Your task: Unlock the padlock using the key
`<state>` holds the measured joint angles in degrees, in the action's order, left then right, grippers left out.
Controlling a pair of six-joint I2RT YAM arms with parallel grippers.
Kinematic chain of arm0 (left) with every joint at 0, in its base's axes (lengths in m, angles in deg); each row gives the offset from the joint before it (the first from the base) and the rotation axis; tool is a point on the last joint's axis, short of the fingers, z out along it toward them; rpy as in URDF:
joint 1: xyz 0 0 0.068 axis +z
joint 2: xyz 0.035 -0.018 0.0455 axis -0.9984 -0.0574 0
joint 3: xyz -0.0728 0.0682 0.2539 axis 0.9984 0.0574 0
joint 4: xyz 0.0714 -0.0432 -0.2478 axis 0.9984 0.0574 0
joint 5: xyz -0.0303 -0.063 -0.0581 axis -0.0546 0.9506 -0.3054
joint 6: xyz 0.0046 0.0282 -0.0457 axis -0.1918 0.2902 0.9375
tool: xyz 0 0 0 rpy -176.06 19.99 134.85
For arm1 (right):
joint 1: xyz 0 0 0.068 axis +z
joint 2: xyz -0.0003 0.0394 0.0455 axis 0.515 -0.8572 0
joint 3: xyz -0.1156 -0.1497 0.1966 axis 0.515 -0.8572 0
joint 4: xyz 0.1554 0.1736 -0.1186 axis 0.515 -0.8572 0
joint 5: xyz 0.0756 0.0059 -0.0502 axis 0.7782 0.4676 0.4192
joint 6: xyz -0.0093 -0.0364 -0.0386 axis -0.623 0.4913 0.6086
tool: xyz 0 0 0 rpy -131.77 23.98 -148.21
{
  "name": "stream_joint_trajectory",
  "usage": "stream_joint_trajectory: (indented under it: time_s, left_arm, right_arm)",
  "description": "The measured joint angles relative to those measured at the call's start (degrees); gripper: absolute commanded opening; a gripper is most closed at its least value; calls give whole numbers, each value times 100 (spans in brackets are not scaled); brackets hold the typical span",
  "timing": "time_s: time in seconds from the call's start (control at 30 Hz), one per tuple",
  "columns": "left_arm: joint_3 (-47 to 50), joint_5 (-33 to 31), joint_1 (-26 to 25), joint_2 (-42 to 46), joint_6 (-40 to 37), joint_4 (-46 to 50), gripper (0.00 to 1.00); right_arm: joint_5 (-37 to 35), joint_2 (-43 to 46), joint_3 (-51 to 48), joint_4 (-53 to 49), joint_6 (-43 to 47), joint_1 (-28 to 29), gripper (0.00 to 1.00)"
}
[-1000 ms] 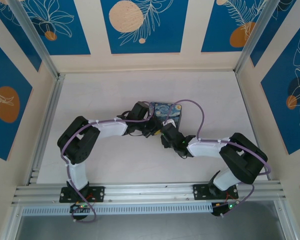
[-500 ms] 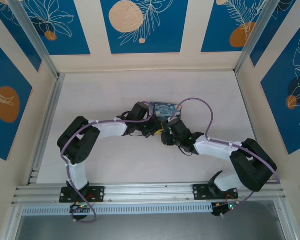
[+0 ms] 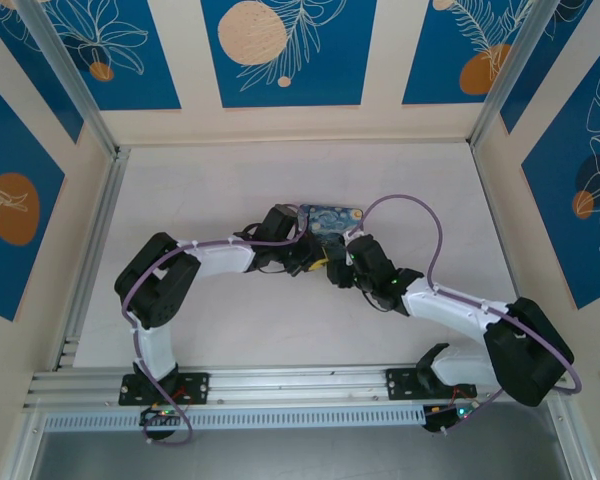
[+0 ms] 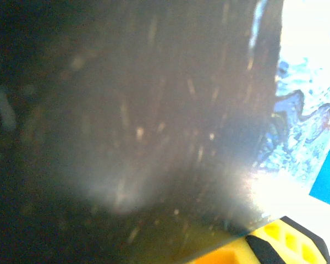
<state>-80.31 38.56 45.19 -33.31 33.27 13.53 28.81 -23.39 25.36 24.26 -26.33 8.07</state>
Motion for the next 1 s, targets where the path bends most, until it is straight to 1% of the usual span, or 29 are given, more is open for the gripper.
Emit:
stream_joint_trajectory:
  time_s: [0.23, 0.4, 0.6, 0.8, 1.0]
  left_arm:
    - [-37, 0, 0, 0, -4, 81, 0]
    - [-81, 0, 0, 0, -2, 142, 0]
    - [-98, -24, 2, 0, -4, 192, 0]
    - [-98, -136, 4, 0, -4, 195, 0]
    - [-98, -216, 20, 0, -2, 192, 0]
  right_arm:
    - [-221, -332, -11, 219, 111, 210, 34]
    - [-400, -461, -11, 369, 153, 256, 33]
    - [-494, -599, -9, 511, 197, 293, 29]
    - [-492, -826, 101, 588, 238, 306, 20]
    - [-442, -894, 164, 599, 168, 278, 8]
